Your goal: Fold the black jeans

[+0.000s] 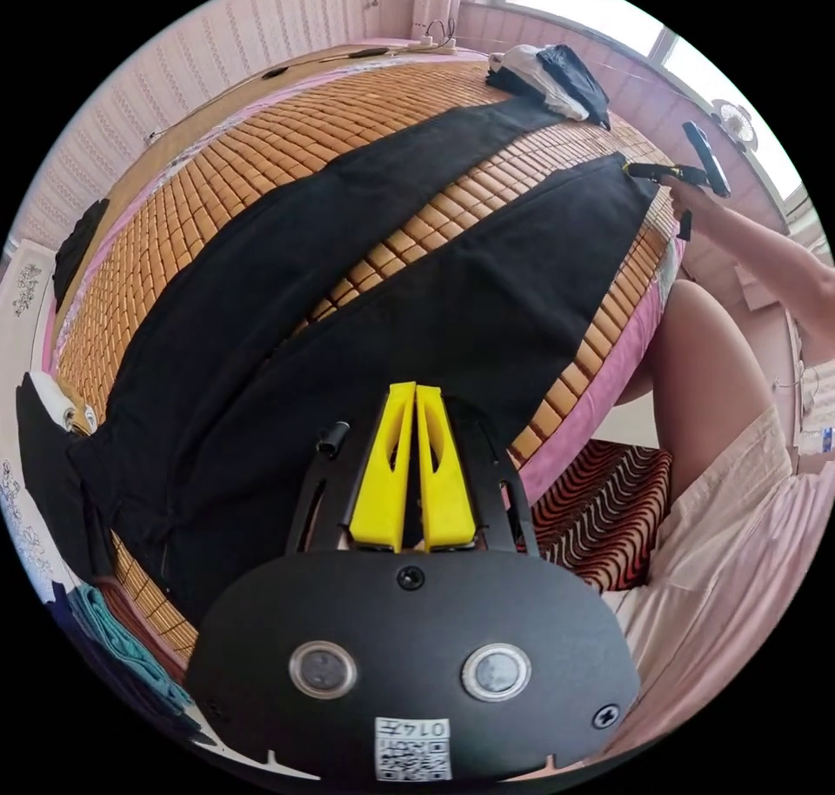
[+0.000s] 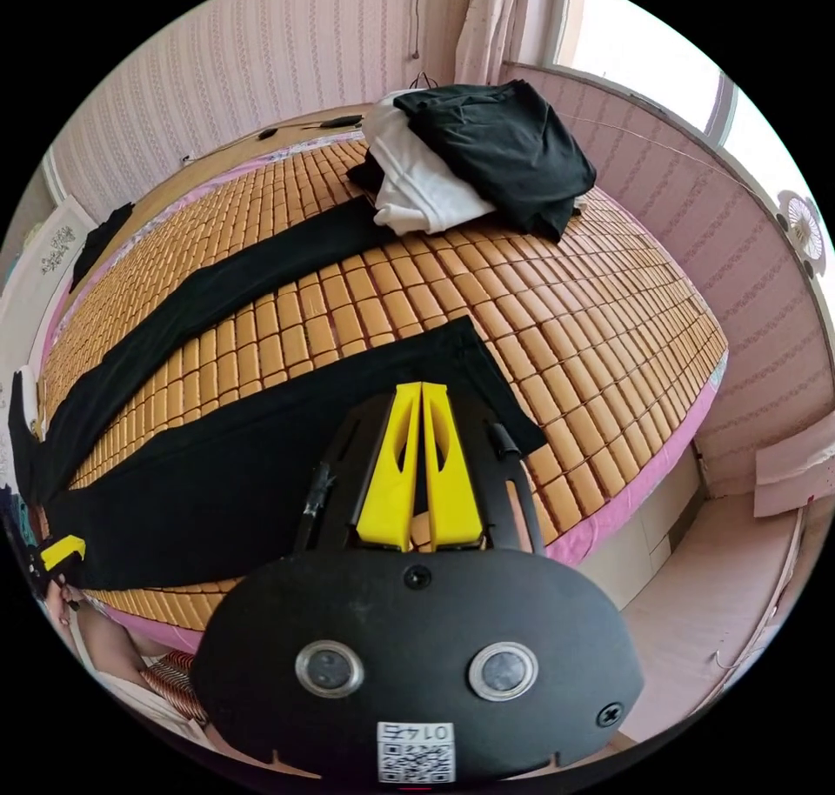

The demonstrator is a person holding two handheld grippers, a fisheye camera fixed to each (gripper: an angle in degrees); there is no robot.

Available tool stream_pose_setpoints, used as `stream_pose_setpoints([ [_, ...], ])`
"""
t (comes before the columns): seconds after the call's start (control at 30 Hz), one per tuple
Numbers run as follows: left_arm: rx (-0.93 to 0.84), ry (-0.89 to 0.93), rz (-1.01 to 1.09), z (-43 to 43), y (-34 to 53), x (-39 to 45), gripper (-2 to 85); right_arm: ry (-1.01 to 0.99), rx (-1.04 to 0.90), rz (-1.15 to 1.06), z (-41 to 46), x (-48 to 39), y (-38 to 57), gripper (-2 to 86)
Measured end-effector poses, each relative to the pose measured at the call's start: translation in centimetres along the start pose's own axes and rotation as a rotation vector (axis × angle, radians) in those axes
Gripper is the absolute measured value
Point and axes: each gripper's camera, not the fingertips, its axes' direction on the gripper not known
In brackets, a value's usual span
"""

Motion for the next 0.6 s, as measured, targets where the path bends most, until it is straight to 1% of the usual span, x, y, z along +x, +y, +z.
stream_pose_setpoints([
  [0.1, 0.031, -0.011, -0.020, 0.2, 1.7, 0.0, -0.9, 0.027, -0.010, -0.034, 0.0, -0.8, 0.3, -0.3],
  [0.2, 0.055, 0.058, -0.118, -0.6, 3.6, -1.2, -0.7, 0.104, -0.030, -0.084, -0.6, -1.8, 0.7, -0.2],
  [0.27, 0.130, 0.120, -0.253, -2.1, 7.0, -3.3, -0.4, 0.095, 0.035, -0.019, -2.4, -1.5, 2.3, 0.0],
  [0.3, 0.143, 0.124, -0.295, -2.6, 8.1, -4.0, -0.4, 0.082, 0.058, 0.006, -2.9, -1.2, 2.8, 0.1],
  [0.33, 0.159, 0.110, -0.381, -3.4, 10.5, -5.4, 0.0, 0.064, 0.095, 0.065, -3.8, -0.6, 4.1, 0.4],
  [0.4, 0.146, 0.010, -0.486, -4.6, 14.2, -7.3, 1.0, 0.086, 0.145, 0.167, -4.9, 0.5, 6.2, 1.2],
  [0.47, 0.066, -0.203, -0.597, -5.9, 18.7, -9.1, 4.4, 0.134, 0.151, 0.287, -5.5, 1.7, 9.0, 4.7],
  [0.53, -0.001, -0.263, -0.663, -6.4, 21.5, -10.4, 6.6, 0.104, 0.127, 0.322, -5.6, 2.3, 10.8, 7.6],
  [0.6, -0.024, -0.301, -0.730, -6.8, 24.0, -11.2, 8.5, 0.050, 0.116, 0.353, -5.8, 2.9, 12.3, 8.6],
])
